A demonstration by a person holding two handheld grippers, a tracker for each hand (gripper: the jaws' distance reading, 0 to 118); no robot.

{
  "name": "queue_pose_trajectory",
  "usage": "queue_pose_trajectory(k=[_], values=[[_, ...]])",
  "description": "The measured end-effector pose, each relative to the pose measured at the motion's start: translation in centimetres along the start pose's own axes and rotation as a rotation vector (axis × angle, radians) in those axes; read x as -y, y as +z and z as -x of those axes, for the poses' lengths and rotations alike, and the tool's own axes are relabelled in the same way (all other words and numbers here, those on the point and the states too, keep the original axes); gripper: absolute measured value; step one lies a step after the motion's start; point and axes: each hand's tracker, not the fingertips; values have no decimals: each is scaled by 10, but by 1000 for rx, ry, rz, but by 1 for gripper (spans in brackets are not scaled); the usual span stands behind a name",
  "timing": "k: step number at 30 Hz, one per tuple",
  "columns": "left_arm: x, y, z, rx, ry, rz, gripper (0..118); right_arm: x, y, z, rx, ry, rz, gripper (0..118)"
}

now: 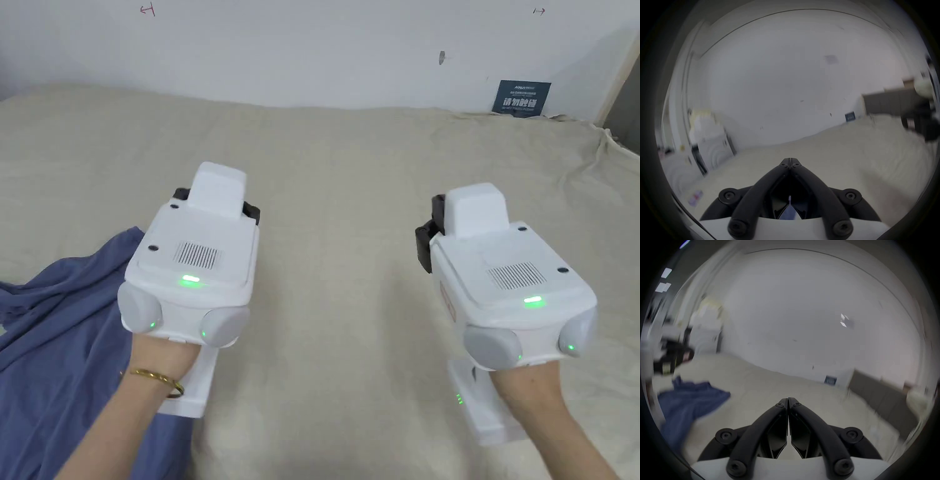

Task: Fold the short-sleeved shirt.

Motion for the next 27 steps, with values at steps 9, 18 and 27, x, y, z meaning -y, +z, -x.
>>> queue_pose_trajectory(k=[9, 18, 27], values=[[39, 16, -4, -4, 76, 56, 0, 40, 28, 8, 40, -140, 11, 0], [51, 18, -12, 25, 66, 96, 0, 38, 28, 6, 37, -120, 16, 0], [49, 19, -13, 24, 65, 89, 0, 40, 31, 6, 34, -110, 26, 0]])
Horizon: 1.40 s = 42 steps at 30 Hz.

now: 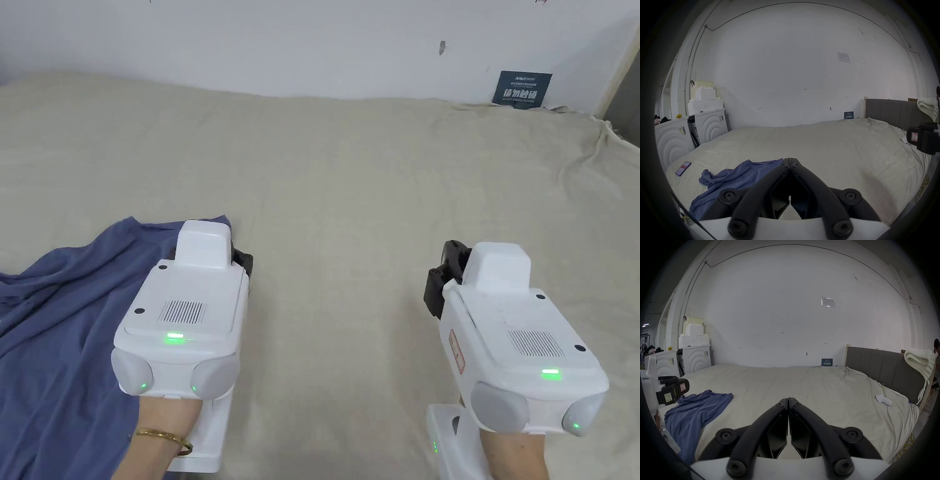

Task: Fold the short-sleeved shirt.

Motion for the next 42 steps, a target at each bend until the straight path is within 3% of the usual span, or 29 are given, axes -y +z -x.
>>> queue_pose_trajectory(k=[42], values=[[-6, 0, -6, 20, -17, -17, 0, 1, 5, -1, -7, 20, -1, 0]])
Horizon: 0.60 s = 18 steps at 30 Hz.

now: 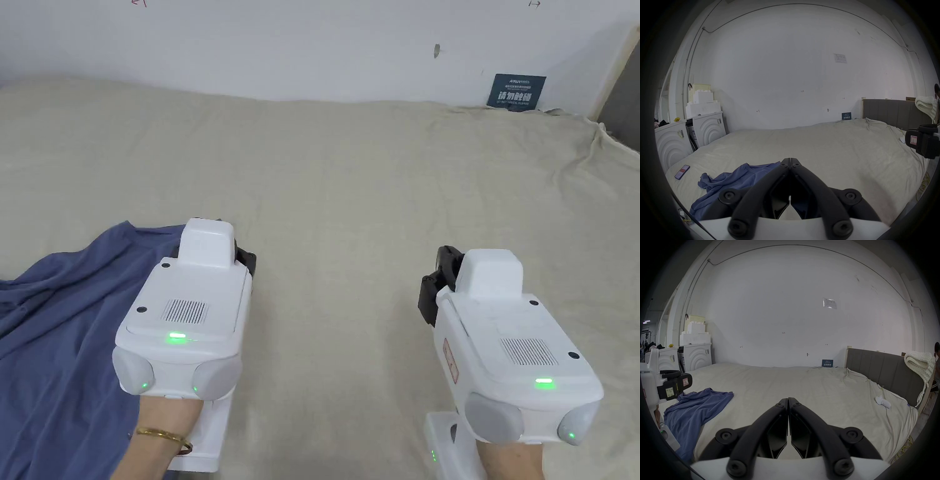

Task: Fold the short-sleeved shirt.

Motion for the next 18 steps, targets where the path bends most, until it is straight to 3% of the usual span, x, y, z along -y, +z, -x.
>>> queue_pose_trajectory(k=[18], values=[[-1, 5, 18, -38, 25, -3, 0, -2, -8, 12, -35, 8, -1, 0]])
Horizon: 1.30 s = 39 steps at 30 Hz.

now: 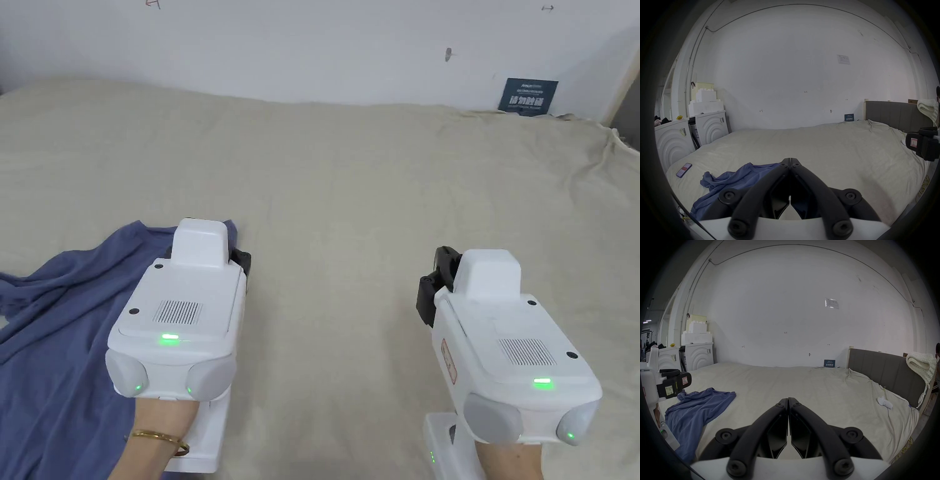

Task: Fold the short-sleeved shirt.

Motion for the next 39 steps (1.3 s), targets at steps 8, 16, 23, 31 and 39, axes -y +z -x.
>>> queue_pose_trajectory(k=[8, 16, 23, 31, 39], values=[[4, 11, 45, -111, 11, 13, 0, -6, -19, 49, -134, 15, -6, 0], [9, 30, 95, -241, 30, 29, 0, -10, -32, 102, -276, 38, -12, 0], [13, 45, 124, -317, 46, 40, 0, -10, -34, 133, -354, 44, -15, 0], [19, 54, 132, -344, 49, 51, 0, -9, -31, 145, -394, 52, -11, 0], [22, 48, 142, -331, 90, 74, 18, -10, -31, 150, -399, 59, -11, 0]])
